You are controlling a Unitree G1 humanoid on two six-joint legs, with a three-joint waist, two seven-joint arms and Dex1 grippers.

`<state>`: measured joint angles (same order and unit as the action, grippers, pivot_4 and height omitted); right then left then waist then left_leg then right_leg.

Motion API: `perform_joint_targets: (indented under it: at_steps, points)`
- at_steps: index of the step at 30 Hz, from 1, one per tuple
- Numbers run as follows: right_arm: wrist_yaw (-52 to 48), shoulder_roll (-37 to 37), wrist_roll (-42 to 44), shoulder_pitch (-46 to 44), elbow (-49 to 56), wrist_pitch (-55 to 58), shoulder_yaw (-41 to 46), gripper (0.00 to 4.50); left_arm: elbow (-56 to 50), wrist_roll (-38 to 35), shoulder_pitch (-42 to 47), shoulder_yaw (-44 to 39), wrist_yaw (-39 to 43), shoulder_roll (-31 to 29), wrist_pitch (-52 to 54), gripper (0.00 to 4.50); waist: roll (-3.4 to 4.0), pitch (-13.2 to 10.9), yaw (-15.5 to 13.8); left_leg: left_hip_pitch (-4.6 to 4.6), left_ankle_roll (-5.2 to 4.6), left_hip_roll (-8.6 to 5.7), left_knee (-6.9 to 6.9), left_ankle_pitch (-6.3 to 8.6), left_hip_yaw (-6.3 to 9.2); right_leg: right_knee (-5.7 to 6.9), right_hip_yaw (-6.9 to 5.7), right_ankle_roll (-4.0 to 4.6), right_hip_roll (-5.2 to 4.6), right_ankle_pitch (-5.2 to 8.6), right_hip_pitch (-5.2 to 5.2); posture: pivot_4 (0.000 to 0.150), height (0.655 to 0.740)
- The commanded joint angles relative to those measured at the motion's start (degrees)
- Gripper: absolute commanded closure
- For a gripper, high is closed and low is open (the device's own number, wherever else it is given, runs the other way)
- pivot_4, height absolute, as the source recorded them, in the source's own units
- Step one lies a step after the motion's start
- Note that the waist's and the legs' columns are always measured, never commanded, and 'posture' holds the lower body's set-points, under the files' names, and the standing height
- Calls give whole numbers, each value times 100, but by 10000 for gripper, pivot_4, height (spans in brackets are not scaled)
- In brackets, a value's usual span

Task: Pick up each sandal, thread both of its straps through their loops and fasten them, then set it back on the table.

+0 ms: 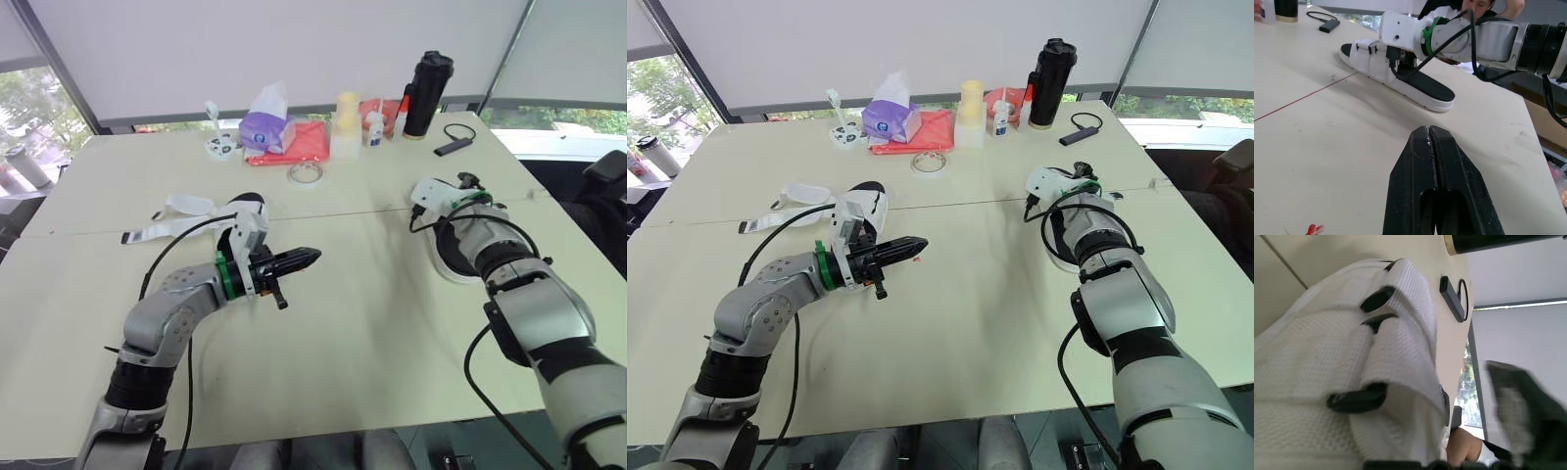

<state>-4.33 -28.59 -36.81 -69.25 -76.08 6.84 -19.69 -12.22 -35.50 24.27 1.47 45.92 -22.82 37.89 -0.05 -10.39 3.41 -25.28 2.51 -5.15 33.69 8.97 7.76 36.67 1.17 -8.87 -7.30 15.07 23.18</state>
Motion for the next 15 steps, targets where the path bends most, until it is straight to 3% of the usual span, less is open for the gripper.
perform_joint_targets:
  at_steps: [1, 4, 6, 12, 15]
  points:
    - [-381, -210, 48, -96, 312, -2, -69, 443, -180, -14, 22, -37, 20, -73, -56, 45000, 0, 0, 1, 0, -2, 0, 4, 1, 0, 3, 0, 0, 0, 0, 0, 1500, 7296]
    - [-997, -396, 164, 171, 908, 90, -38, 443, -161, -23, 61, -52, 44, -125, -39, 45000, 0, 0, -4, 0, -2, 0, 15, 1, 2, 20, 0, 0, 1, 1, 0, 1500, 7296]
    - [-1533, -625, 294, 603, 1835, 339, 54, 443, -144, -37, 87, -65, 49, -149, -28, 45000, 0, 0, -9, 1, -2, -1, 20, 1, 1, 29, 1, 0, 1, 1, 1, 1500, 7296]
    - [-3205, -1236, 890, 2554, 5918, 2075, 789, 443, -125, -13, 156, -83, -16, -182, -33, 45000, -1, 1, -102, 1, -2, 1, 26, 2, 6, 38, 0, 0, 2, 4, 2, 1500, 7296]
    - [-4333, -1520, 1626, 3683, 8296, 3232, 1375, 443, -53, 74, 268, -254, -292, -102, -172, 45000, -2, 2, -128, 1, -3, 2, 32, 2, 8, 41, -2, -1, 2, 4, 0, 1500, 7296]
